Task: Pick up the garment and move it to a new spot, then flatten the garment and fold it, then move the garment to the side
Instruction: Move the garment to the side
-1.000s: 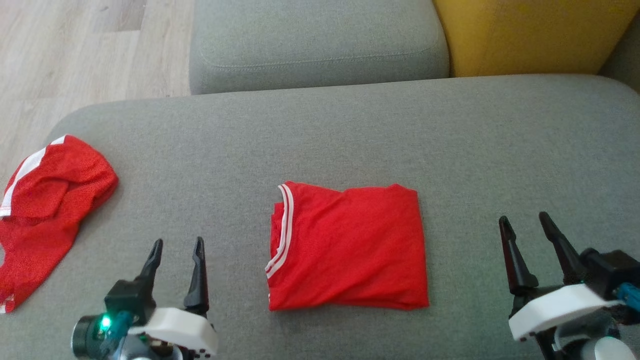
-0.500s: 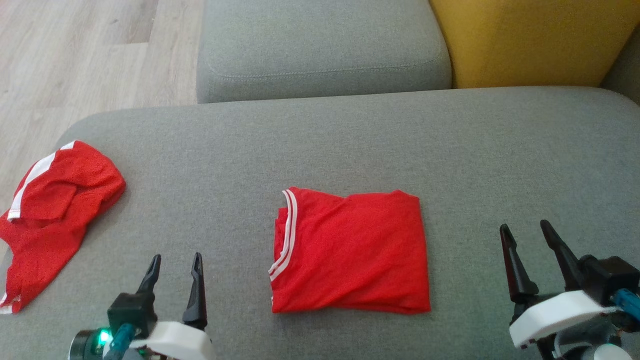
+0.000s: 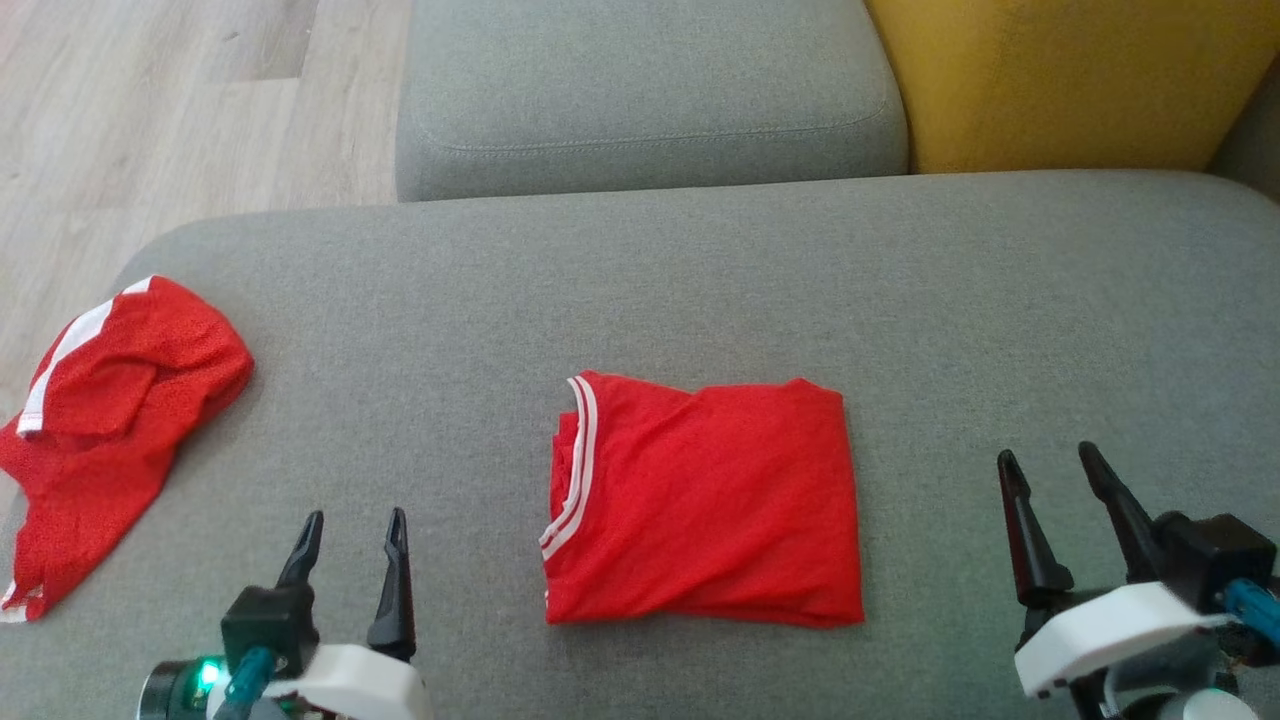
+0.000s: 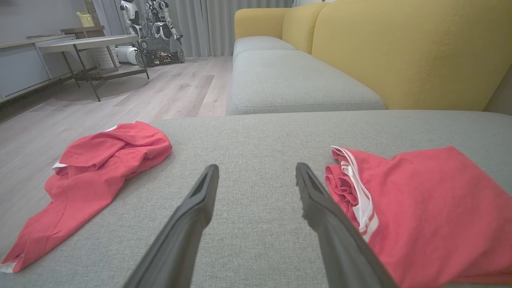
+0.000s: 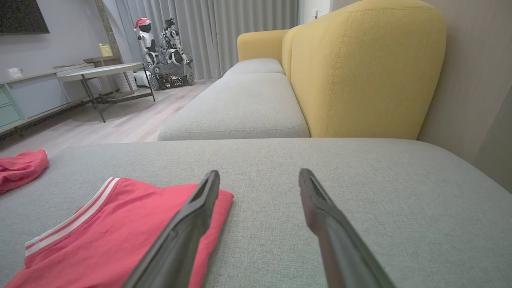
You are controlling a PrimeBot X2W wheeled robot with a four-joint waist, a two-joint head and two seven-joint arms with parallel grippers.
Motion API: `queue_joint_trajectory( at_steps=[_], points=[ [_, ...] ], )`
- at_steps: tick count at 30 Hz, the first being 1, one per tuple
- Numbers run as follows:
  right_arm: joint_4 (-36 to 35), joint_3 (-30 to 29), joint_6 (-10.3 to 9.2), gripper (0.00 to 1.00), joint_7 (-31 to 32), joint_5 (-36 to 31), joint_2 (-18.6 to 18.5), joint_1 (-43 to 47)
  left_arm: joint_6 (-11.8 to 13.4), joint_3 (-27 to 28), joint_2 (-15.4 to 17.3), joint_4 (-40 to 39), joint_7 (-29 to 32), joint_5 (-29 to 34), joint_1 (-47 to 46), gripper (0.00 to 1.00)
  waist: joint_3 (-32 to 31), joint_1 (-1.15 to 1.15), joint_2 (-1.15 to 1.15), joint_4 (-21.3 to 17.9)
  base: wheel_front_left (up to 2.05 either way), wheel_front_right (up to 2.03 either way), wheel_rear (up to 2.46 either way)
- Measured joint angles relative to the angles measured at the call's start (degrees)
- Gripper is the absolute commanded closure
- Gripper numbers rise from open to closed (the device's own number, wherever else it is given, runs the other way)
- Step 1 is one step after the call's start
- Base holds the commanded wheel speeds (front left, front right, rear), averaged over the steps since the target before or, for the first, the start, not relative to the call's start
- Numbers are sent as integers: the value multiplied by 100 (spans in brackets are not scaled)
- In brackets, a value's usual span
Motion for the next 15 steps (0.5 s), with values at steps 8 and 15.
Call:
queue_joint_trajectory(
  at_steps=[8,15],
  points=[
    [35,-23,0,0,0,-41,33,-1,2,-18,9,-1,0,0,-3,0,44,0,0,48,0,0,0],
    [304,-67,0,0,53,-49,31,-21,-9,-60,7,10,-9,1,-179,0,144,0,0,268,0,0,0]
  ],
)
